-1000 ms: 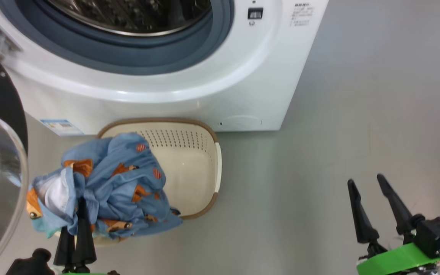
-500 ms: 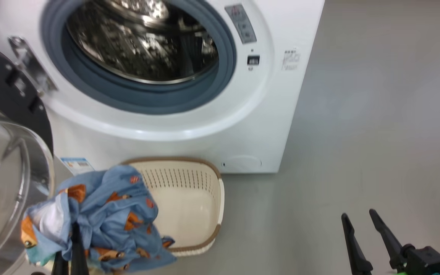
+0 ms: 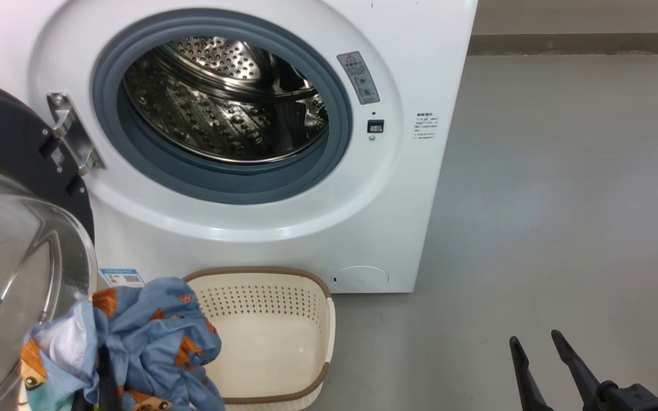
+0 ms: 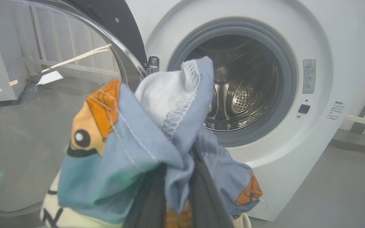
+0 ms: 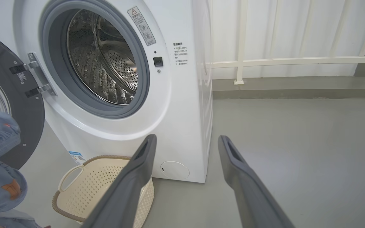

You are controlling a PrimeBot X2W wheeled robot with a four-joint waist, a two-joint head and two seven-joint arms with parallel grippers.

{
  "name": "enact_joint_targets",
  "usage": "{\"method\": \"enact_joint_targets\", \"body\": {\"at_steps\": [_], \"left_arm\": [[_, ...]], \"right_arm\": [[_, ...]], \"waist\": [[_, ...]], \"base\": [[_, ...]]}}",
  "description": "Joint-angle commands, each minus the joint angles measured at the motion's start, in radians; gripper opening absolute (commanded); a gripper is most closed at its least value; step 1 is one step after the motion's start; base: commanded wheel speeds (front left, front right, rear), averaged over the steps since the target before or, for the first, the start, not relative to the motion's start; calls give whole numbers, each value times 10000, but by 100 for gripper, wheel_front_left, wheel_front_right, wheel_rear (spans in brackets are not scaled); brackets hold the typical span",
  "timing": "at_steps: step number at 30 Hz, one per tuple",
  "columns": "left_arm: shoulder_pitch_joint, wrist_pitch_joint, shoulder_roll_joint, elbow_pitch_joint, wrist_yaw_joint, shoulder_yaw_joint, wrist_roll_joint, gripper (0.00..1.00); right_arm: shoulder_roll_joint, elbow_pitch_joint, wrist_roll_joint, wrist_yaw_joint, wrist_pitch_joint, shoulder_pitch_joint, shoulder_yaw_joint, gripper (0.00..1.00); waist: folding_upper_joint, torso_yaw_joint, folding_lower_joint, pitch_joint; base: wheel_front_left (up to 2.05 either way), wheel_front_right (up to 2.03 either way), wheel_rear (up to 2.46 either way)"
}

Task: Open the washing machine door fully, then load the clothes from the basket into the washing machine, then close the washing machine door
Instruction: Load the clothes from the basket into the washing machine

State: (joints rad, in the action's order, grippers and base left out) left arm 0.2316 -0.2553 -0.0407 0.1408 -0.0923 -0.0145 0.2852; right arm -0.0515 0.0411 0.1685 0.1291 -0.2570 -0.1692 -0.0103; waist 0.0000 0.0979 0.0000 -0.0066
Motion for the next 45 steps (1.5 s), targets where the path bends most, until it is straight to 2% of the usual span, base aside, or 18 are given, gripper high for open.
{"method": "enact_joint_targets", "body": {"at_steps": [1,14,28,35,45], "left_arm": [[-140,-65,-95,361,9,328,-79,0],[-374,-65,-95,447,262,164,-264,0],[-2044,-65,-95,301,725,252,-776,0],[-4189,-65,-215,-1356,1074,466,-927,0],[-7700,-65,-755,-4517,1076,1016,-1262,0]], "right_arm": [[-92,-291,-111,16,-48,66,245,100],[-88,-253,-50,16,-48,108,391,100],[0,-149,215,16,-48,501,511,100],[9,-97,458,16,-48,867,697,100],[11,-17,503,16,-48,1379,1099,100]], "waist": [[0,-55,0,-11],[0,-475,0,192],[0,-1334,0,920],[0,-1715,0,1511],[0,-2466,0,2666]], "base": [[0,0,0],[0,0,0],[0,0,0],[0,0,0],[0,0,0]]}}
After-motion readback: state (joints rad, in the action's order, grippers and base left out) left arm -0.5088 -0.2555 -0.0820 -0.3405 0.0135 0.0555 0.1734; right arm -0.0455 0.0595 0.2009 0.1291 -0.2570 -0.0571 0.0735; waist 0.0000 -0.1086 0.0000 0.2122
